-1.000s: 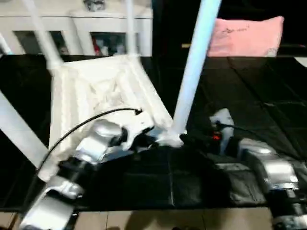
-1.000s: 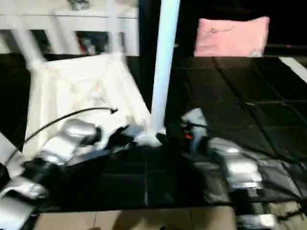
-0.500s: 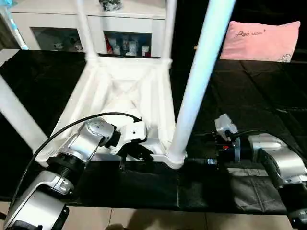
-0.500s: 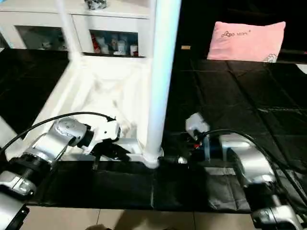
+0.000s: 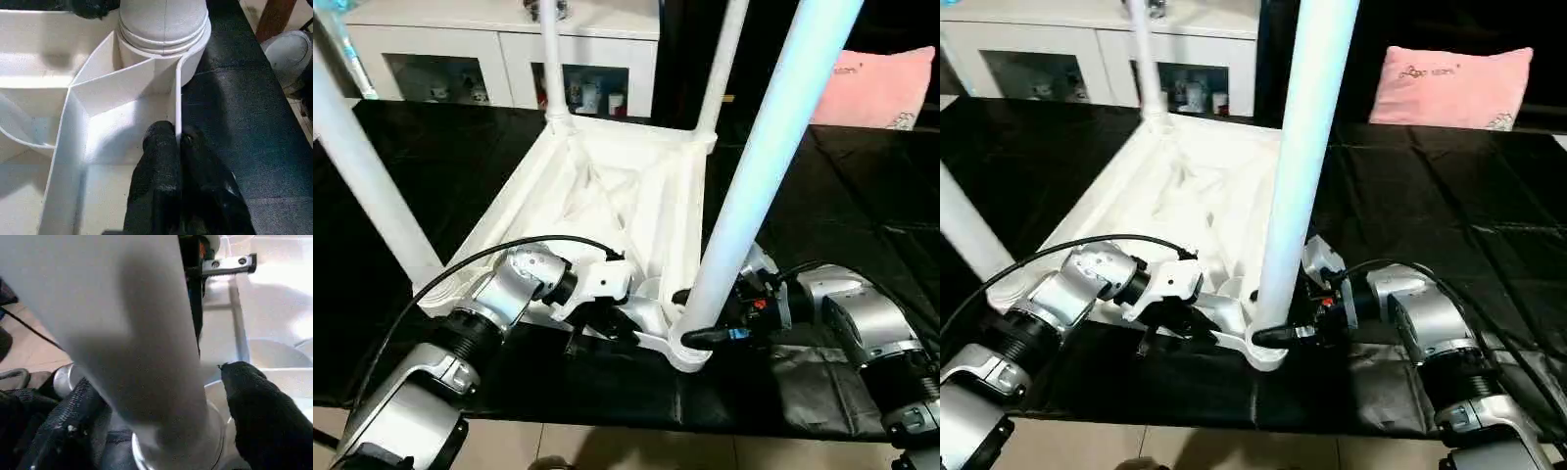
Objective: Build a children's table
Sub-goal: Rotate leg to tighten
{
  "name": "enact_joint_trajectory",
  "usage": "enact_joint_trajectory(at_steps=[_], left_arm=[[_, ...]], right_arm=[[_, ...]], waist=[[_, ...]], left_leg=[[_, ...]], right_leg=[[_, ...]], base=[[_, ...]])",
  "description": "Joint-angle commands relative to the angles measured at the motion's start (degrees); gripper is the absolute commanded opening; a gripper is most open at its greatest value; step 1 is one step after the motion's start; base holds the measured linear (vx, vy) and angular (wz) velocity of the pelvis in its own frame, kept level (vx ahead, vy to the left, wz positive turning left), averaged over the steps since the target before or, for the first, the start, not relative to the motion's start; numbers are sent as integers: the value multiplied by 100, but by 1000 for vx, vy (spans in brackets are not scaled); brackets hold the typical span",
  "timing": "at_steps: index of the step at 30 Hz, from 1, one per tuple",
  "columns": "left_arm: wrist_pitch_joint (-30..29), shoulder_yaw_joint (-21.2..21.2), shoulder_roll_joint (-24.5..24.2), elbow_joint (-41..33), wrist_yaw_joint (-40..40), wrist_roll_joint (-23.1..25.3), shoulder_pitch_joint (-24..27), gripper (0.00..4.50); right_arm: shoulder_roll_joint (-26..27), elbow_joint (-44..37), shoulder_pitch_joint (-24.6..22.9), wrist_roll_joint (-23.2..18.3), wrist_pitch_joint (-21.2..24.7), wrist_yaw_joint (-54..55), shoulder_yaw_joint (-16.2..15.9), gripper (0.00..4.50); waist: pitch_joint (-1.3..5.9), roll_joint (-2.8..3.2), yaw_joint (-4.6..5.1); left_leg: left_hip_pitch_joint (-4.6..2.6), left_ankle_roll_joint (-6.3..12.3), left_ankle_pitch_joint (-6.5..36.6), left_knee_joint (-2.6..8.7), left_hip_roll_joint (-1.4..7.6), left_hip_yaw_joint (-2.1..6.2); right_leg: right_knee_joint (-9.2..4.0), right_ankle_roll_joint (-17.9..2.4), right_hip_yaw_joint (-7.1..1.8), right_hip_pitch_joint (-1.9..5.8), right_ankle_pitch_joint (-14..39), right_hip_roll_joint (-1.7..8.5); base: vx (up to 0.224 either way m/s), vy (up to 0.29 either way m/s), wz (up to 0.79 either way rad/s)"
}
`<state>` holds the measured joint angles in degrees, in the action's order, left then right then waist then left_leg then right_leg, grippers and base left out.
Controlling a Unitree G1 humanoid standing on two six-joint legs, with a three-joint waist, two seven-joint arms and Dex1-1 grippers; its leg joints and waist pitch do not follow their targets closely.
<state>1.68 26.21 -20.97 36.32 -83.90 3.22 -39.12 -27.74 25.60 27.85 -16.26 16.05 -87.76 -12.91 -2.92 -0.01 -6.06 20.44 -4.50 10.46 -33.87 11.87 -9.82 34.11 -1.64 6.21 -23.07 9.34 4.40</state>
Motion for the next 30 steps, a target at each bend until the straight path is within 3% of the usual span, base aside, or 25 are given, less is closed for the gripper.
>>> enact_joint_trajectory(at_steps=[1,10,17,19,20,22,24,25,27,30], left_arm=[[75,162,22,16,-210,80,-73,0],[-63,64,45,63,24,91,-56,0],[-921,-410,107,-217,847,-78,107,0],[-1223,-526,107,-427,1125,-70,190,0],[-1472,-620,125,-599,1332,-74,257,0],[-1757,-708,150,-797,1516,-80,332,0],[-2345,-868,278,-1322,1932,-44,565,0],[-2410,-880,294,-1384,1975,-41,593,0],[-2921,-1011,537,-1822,2508,24,793,0],[-3160,-1098,756,-1962,2921,72,846,0]], right_arm=[[-34,62,155,-14,-51,-101,-30,317],[18,-6,96,-81,13,-127,27,241],[198,-764,-442,-371,282,758,514,220],[344,-878,-535,-251,350,1339,627,219],[449,-974,-608,-163,382,1713,689,215],[552,-1088,-685,-69,432,2072,738,214],[851,-1359,-850,240,707,2952,779,210],[885,-1394,-869,272,742,3055,782,209],[1293,-1641,-971,517,1178,4076,884,206],[1526,-1710,-966,644,1477,4636,927,203]], waist=[[393,-72,31],[391,-79,41],[376,-87,59],[369,-76,113],[372,-86,160],[361,-78,242],[357,-85,369],[361,-86,400],[356,-83,487],[349,-62,537]], left_leg=[[-19,390,1014,347,160,-5],[-21,394,1014,345,156,-7],[-26,334,1072,365,156,6],[-33,280,1131,371,145,12],[2,243,1122,379,129,28],[-19,234,1206,366,100,20],[30,210,1083,386,131,38],[43,238,1062,376,102,33],[50,244,982,366,93,23],[11,276,1100,353,83,16]], right_leg=[[-451,-920,-305,336,1899,401],[-451,-904,-303,331,1955,398],[-481,-769,-306,327,2194,402],[-499,-729,-299,310,2311,401],[-494,-677,-284,351,2385,399],[-550,-611,-270,313,2590,389],[-494,-663,-286,333,2363,370],[-520,-634,-269,337,2407,360],[-521,-643,-280,323,2390,349],[-572,-601,-279,283,2588,339]], base=[[0,0,0],[0,0,0],[0,0,0],[0,0,0],[0,0,0],[0,0,0],[0,0,0],[0,0,0],[0,0,0],[0,0,0]])
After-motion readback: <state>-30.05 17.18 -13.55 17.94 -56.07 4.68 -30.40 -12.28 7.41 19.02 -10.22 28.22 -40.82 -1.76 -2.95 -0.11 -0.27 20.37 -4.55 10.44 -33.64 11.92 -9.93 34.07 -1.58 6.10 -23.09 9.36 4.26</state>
